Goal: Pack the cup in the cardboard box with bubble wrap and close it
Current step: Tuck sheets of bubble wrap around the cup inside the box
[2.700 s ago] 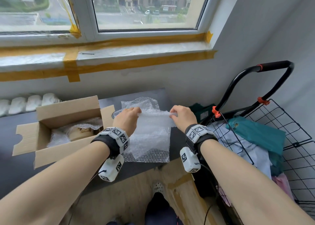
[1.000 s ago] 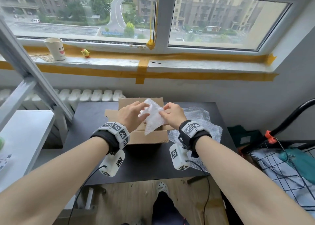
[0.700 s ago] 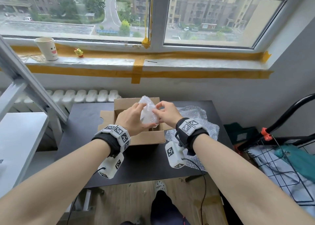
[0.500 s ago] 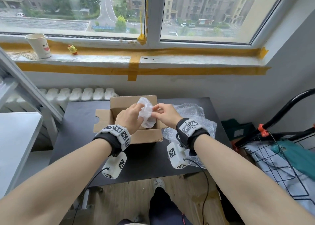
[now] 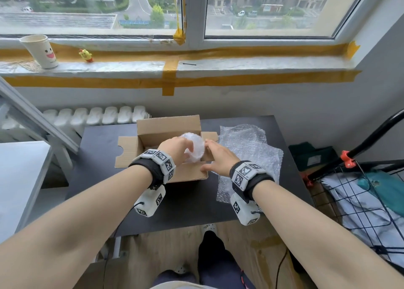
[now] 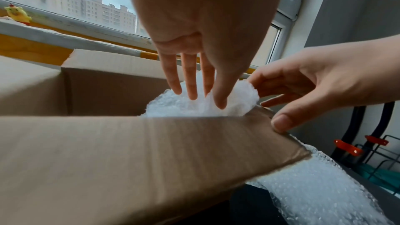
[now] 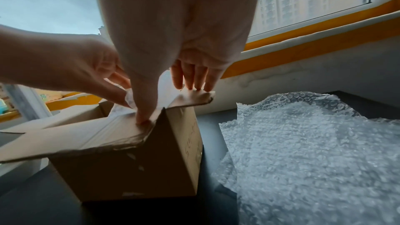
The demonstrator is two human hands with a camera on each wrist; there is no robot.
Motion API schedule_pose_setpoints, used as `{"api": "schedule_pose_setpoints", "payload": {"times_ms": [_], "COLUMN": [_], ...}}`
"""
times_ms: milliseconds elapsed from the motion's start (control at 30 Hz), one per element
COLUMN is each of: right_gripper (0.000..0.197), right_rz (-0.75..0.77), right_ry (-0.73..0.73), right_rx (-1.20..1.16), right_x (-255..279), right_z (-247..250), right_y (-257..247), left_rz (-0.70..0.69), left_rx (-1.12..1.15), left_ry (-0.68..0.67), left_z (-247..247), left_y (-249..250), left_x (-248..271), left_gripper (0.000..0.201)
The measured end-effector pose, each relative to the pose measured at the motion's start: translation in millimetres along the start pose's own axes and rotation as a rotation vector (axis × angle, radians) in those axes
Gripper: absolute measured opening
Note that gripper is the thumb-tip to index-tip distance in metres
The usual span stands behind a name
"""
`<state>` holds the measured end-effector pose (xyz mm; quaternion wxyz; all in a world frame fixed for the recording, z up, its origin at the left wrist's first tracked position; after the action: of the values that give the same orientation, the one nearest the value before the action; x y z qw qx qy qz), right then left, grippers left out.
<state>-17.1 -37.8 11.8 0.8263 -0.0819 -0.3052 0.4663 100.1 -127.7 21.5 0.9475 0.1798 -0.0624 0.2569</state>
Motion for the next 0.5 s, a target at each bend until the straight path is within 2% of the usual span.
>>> {"api": "schedule_pose_setpoints", "payload": {"times_ms": [200, 267, 367, 500], "right_gripper": [0.088, 0.086, 0.08, 0.077], "right_rz": [0.031, 0.043, 0.058, 0.057], "right_ry": [-0.004, 0.013, 0.056, 0.069], "right_rx": [0.122, 0.195, 0.303, 0.354], "right_x": [-3.1, -4.4, -5.4, -6.6], "right_z": [-6.4, -7.0, -7.0, -9.1], "right_y": [-1.0, -3.3, -6.9, -8.8], "left_rz": [-0.018, -0.017, -0.009, -0.005], "left_rx": [0.028, 0.024, 0.021, 0.005], "left_ry": [-0.293, -0.342, -0.346, -0.422], "left_z": [-0.8, -1.1, -4.6, -18.9], "left_y": [-5.1, -3.5, -0.2, 5.3], "left_x": [-8.2, -13.2, -21.9, -30.7], "left_gripper": [0.039, 0.042, 0.039, 0.036]}}
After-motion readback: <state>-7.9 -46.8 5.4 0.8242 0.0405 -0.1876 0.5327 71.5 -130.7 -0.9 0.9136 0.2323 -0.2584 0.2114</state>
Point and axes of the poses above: each hand's wrist, its own x-axis away from the middle knuckle, its own z-axis out of the back of the hand, y = z × x, the point moved 4 cm from there along -x, towards the middle knuckle, and after that the axes turned 13 degrees about -z, right-handed, at the moved point
